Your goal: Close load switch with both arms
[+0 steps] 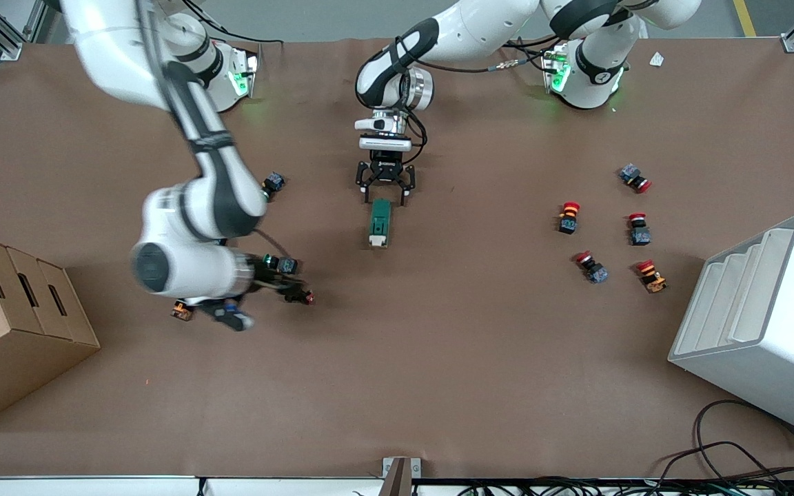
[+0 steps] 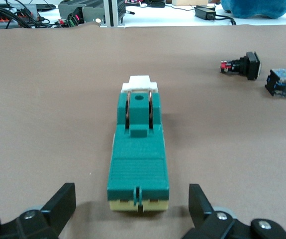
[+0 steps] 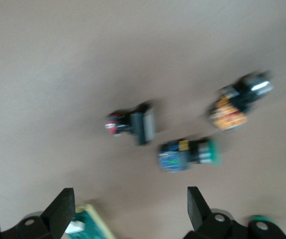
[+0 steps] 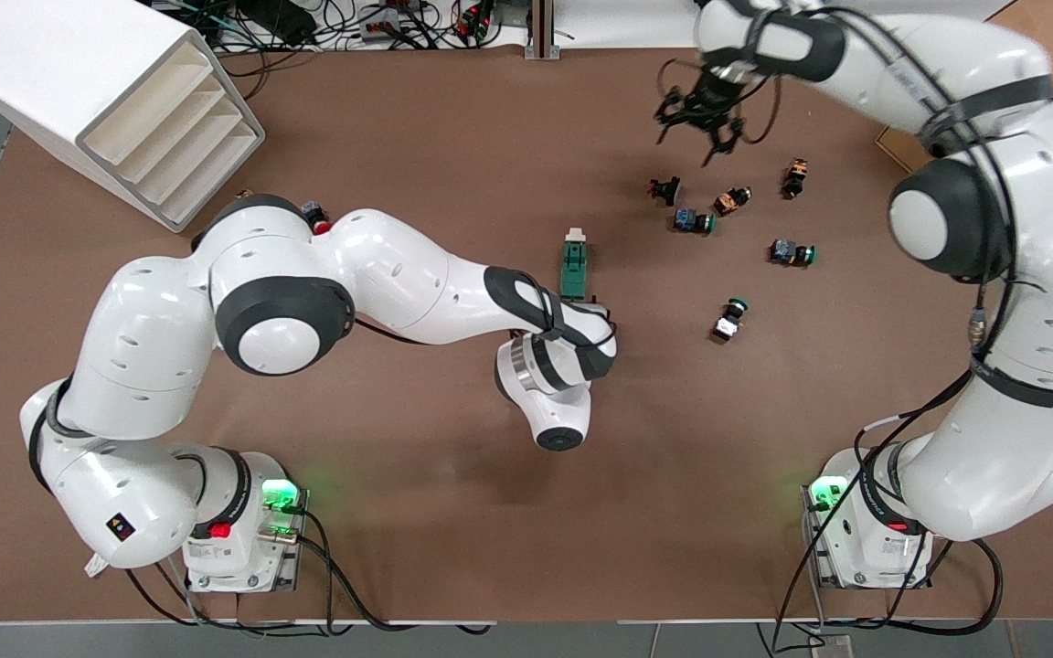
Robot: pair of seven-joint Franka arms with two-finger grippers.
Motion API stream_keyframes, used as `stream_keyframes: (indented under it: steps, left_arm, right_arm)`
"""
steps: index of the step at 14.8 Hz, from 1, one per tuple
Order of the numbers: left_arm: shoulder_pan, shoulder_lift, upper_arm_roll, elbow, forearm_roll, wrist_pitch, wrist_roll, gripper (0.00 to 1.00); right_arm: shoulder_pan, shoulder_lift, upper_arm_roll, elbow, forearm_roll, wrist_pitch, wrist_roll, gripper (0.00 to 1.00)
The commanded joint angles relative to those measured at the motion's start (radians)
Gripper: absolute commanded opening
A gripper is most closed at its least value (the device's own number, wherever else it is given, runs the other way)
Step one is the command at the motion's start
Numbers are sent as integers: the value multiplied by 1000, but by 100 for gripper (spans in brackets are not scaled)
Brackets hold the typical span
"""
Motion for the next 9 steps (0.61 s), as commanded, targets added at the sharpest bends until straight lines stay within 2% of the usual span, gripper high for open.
stream_keyframes:
  steps: [1,3,6,9]
  left_arm:
    - [-2,-21,-7,43,-82,-7,48,100]
    - [1,-45,-21,86,-174,-7,124,100]
    - [7,-82,-29,178,-331,-5,243,100]
    - [26,-128,-27,248,-487,-5,375,100]
  right_arm:
    - [-96,-68,22,-41,-82,-60,-148,100]
    - [-156,-115,19,-41,-133,-124,-245,100]
    - [-222,-219,22,-34,-320,-263,-354,100]
    - [-292,-290,20,-30,-348,-317,-469,100]
